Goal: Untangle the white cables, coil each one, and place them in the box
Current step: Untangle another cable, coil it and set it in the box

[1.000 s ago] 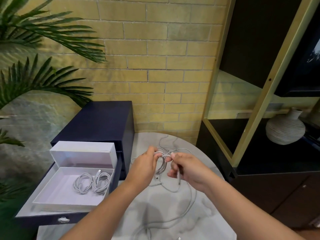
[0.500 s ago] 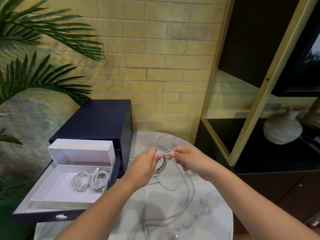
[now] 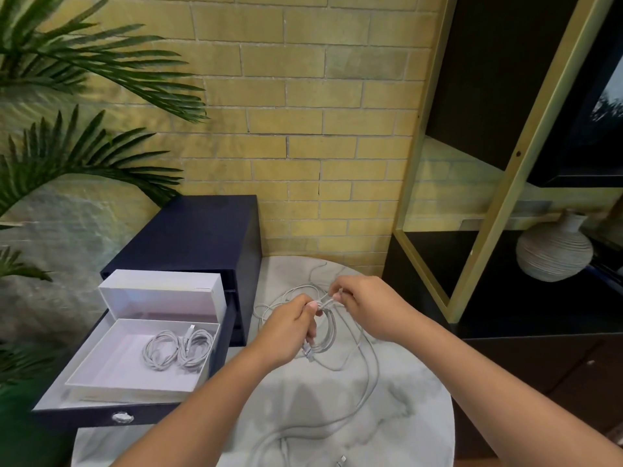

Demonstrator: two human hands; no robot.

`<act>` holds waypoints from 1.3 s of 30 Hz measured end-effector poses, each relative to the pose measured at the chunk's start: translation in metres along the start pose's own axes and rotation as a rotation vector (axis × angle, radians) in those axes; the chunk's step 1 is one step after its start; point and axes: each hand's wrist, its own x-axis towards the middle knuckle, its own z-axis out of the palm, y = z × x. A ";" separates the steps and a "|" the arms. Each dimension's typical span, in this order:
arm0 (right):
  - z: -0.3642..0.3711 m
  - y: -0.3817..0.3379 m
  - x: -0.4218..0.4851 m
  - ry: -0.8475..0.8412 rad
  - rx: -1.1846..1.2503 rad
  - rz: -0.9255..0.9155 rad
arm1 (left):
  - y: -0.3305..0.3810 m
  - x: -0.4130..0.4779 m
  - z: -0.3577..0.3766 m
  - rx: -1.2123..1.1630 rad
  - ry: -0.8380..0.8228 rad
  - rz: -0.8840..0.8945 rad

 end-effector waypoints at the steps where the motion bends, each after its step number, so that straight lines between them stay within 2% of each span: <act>1: 0.001 0.001 -0.001 0.019 -0.037 -0.051 | 0.003 0.000 0.001 -0.002 0.021 -0.020; 5: 0.005 0.006 -0.001 0.102 -0.210 -0.265 | 0.011 0.003 0.004 0.070 0.082 -0.031; 9: 0.005 0.007 0.002 0.191 -0.189 -0.328 | 0.015 0.001 0.004 0.191 0.083 0.001; 13: -0.005 0.017 0.004 0.280 -0.063 -0.237 | 0.028 0.002 -0.004 0.095 0.037 0.007; 16: -0.003 0.024 0.003 0.295 0.023 -0.128 | 0.033 0.004 -0.006 0.161 0.009 0.027; 23: 0.012 0.018 -0.010 0.204 0.382 0.106 | 0.030 0.002 0.002 0.171 0.211 0.041; 28: 0.032 0.011 -0.014 0.144 0.552 0.219 | 0.029 0.005 0.002 0.149 0.273 0.026; 33: 0.041 0.005 -0.012 0.214 0.582 0.299 | 0.030 0.004 0.004 0.155 0.279 0.040; 39: 0.041 0.002 -0.014 0.171 0.908 0.360 | 0.028 0.011 0.000 0.154 0.191 0.048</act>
